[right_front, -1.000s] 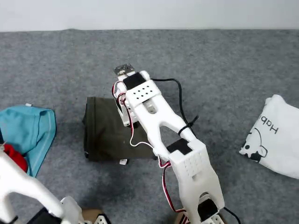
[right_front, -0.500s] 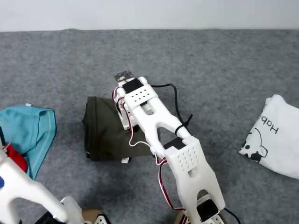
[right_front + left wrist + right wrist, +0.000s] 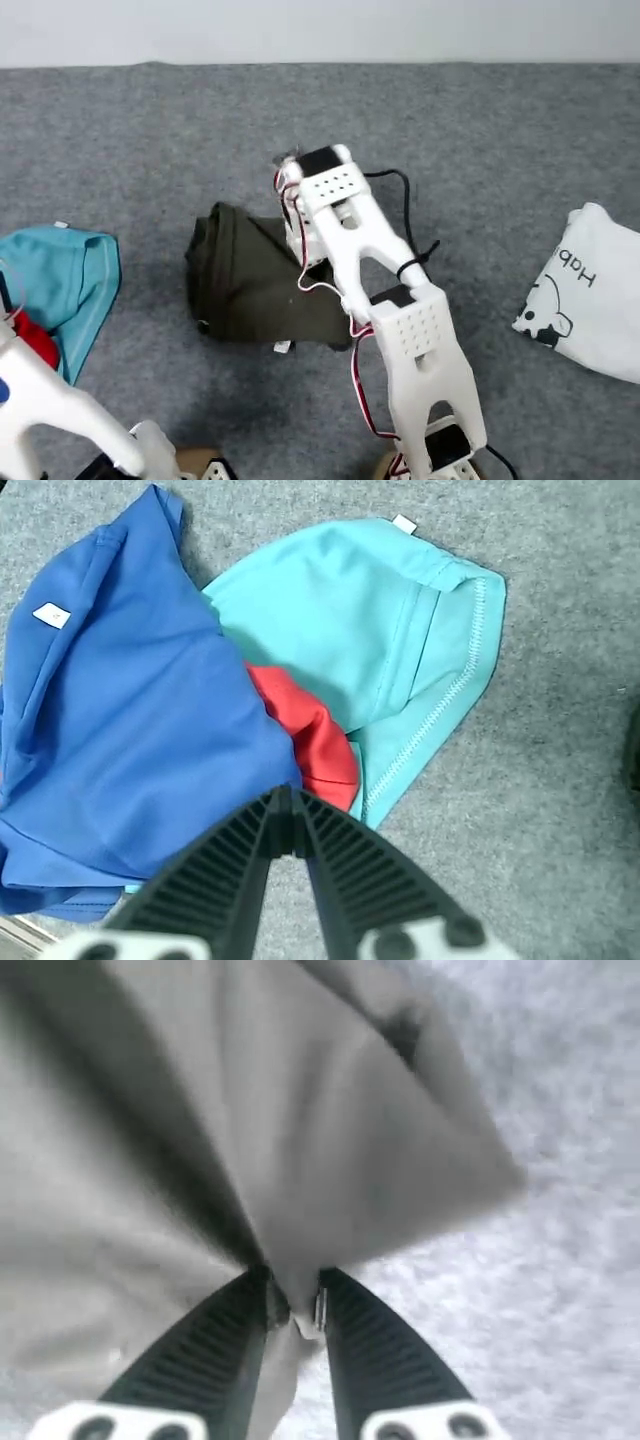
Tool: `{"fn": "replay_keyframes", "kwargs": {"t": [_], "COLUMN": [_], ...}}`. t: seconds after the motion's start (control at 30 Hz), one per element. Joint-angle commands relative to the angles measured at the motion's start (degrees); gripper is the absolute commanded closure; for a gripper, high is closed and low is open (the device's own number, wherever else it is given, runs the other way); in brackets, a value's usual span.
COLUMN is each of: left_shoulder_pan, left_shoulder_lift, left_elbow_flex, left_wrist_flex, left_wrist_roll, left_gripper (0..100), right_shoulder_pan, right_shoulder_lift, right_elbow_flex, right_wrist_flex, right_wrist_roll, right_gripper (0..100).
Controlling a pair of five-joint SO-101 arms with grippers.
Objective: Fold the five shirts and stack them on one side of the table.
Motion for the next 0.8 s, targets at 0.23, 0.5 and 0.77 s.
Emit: {"fn": "replay_keyframes", "kwargs": {"t": [0.23,0.5,0.77], "left_shoulder_pan": [0.62,0.62,0.53], "left_shoulder_lift": [-1.67,-1.67,-1.76], "left_elbow_flex": [-0.22,-0.22,-0.22], "left_wrist_flex": [-0.44,0.53,2.73], "left_wrist_roll": [0.44,0.53,0.53], "left_gripper": [99,99,99], "right_shoulder_pan": [6.02,9.98,6.55], "right_shoulder_lift": [-24.04,-18.15,-5.67], "right_elbow_flex": [11.69,11.34,-1.14], "right_wrist_flex": [2.33,-9.36,-27.38], "right_wrist_roll": [22.15,47.47,54.77], "right_gripper": [98.9,98.9,98.9]}}
